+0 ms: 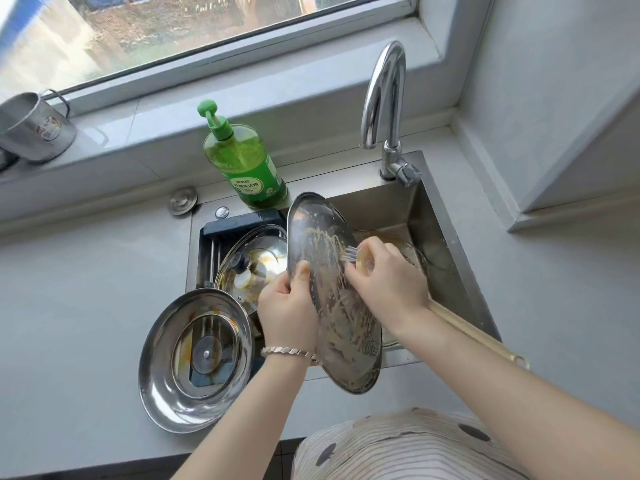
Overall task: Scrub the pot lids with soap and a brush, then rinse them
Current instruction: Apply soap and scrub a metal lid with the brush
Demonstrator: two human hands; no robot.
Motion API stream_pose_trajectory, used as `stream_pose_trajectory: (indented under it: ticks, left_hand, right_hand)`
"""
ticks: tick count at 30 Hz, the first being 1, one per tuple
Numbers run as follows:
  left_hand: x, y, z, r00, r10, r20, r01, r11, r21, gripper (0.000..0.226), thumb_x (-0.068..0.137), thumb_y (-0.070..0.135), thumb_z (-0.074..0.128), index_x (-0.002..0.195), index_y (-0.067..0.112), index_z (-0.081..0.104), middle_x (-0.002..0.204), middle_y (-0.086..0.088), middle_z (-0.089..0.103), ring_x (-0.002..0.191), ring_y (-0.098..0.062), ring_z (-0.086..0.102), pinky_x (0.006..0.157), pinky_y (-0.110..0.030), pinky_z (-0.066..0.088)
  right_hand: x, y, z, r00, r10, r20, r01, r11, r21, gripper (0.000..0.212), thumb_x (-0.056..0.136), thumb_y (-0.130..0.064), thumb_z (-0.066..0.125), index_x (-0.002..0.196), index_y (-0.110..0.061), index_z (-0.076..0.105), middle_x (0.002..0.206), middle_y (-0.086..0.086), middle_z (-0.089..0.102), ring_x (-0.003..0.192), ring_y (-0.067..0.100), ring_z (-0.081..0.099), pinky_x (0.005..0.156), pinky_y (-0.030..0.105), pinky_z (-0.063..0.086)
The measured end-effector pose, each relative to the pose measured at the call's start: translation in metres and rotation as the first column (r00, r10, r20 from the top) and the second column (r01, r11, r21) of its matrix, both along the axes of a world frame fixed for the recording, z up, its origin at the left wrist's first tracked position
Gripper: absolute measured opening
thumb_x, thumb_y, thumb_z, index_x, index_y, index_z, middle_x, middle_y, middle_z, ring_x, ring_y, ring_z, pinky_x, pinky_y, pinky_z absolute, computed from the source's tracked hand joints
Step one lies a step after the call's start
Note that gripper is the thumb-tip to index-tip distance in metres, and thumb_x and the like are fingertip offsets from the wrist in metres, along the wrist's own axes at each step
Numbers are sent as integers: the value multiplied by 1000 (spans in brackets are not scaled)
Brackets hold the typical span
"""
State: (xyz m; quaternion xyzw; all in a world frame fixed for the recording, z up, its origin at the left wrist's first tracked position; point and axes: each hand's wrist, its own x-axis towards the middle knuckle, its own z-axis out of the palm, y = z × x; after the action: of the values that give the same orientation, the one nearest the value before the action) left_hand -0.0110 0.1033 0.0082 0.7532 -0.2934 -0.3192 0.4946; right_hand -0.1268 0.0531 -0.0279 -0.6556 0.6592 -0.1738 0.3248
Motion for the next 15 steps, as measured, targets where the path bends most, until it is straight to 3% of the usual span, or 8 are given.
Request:
stream_pose_trajectory:
  ticks: [2, 5, 7, 10, 13, 15]
  left_hand:
    - [-3, 3, 2, 1000, -17, 21, 17, 999, -30, 44, 92, 21, 55, 72, -18, 52, 63, -13, 47, 59, -22, 40, 59, -33, 34]
    - [1, 3, 5, 1000, -26, 14, 27, 999, -40, 43, 92, 18, 55, 69, -17, 51, 63, -14, 45, 60, -23, 39, 59, -33, 33]
    - [6, 1, 6, 999, 5, -37, -5, 1000, -5, 40, 92, 19, 55, 64, -8, 50, 63, -14, 43, 60, -24, 37, 59, -35, 32]
    - [17, -4, 7, 978, 139, -155, -122, 986, 114, 36, 92, 22, 56, 61, 10, 42, 59, -10, 37, 58, -22, 34, 56, -31, 31]
    - [31, -12, 7, 960, 190, -204, -131, 953, 274, 23, 90, 25, 56, 73, 13, 46, 73, -11, 43, 69, -21, 40, 63, -32, 34]
    - [40, -20, 6, 955, 180, -236, -94, 938, 334, 23, 80, 29, 61, 69, 16, 47, 82, -10, 47, 77, -21, 43, 71, -36, 37]
  right_hand:
    - [-1, -19, 1, 1000, 19, -15, -17, 994, 112, 18, 87, -44, 50, 95, -28, 47, 92, -5, 55, 79, 22, 53, 66, 29, 38]
    - [-10, -45, -2, 985, -10, 174, -56, 926, 372, 23, 86, -41, 54, 96, -21, 50, 83, -3, 55, 73, 17, 52, 62, 28, 38]
    - [-18, -47, -7, 950, -117, 290, -59, 843, 535, 22, 86, -40, 57, 87, -19, 51, 68, -4, 46, 56, 11, 41, 50, 23, 30]
    - [-30, -38, -20, 861, -385, 334, 19, 680, 733, 33, 83, -47, 61, 76, -17, 50, 53, -3, 45, 38, 6, 25, 34, 17, 17]
    - [-44, -31, -29, 696, -587, 414, 132, 672, 729, 44, 72, -51, 72, 74, -10, 54, 55, -2, 45, 37, 4, 28, 32, 13, 20]
    - [-48, -28, -30, 719, -533, 446, 149, 745, 651, 41, 67, -43, 79, 75, -8, 59, 59, 0, 47, 45, 7, 34, 40, 16, 28]
